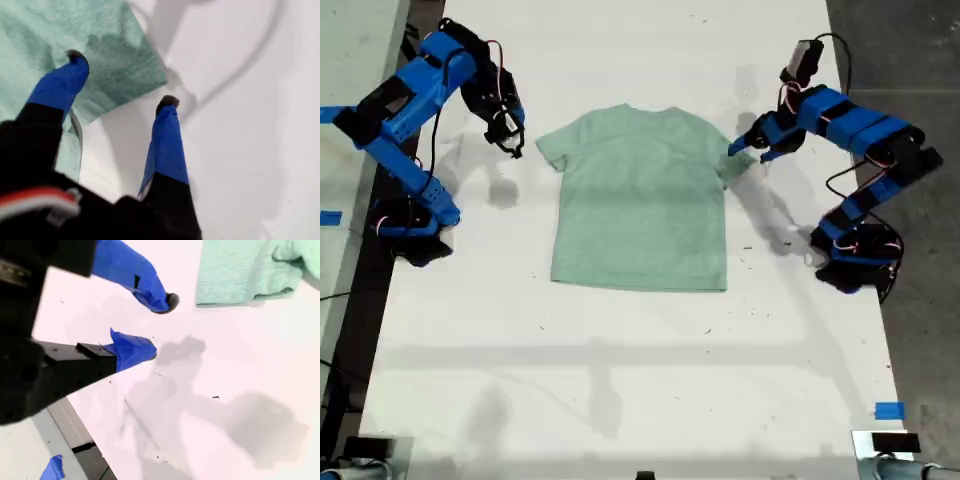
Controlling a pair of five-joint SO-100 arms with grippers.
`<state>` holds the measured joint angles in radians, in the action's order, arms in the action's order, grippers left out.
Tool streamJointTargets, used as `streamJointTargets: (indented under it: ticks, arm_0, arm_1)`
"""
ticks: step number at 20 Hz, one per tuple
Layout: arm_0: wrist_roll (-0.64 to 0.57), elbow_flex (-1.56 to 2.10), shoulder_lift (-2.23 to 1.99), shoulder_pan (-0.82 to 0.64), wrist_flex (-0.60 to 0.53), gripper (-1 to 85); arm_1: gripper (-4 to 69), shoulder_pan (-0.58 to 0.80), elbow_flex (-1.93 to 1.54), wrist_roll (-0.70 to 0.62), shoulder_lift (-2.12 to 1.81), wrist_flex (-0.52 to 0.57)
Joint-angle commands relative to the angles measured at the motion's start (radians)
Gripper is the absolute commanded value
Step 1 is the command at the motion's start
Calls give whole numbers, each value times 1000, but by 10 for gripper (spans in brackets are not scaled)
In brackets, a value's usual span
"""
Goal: Fold tshirt
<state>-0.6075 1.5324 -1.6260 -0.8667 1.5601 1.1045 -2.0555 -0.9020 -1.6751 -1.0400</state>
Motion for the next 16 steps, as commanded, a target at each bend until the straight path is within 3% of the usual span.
streamJointTargets:
  ticks: [1, 4, 5, 6, 9, 13, 16]
  arm_0:
    - [-6, -57, -3, 41, -15, 99]
    - [-6, -52, 3, 52, -20, 99]
    - [-5, -51, 5, 55, -21, 99]
    - [-5, -51, 6, 58, -21, 99]
    - [0, -48, 5, 69, -21, 98]
    - [3, -37, -3, 80, -21, 97]
    - [9, -29, -9, 86, -21, 96]
  arm_1:
    - [271, 3, 34, -20, 100, 71]
    - [166, 0, 106, -34, 198, 52]
    - [55, 5, 123, -37, 218, 46]
    - [-3, 11, 138, -40, 238, 38]
    - [-4, 12, 149, -46, 230, 12]
    - [-4, 0, 186, -43, 57, -112]
    - [-4, -78, 227, 44, -143, -161]
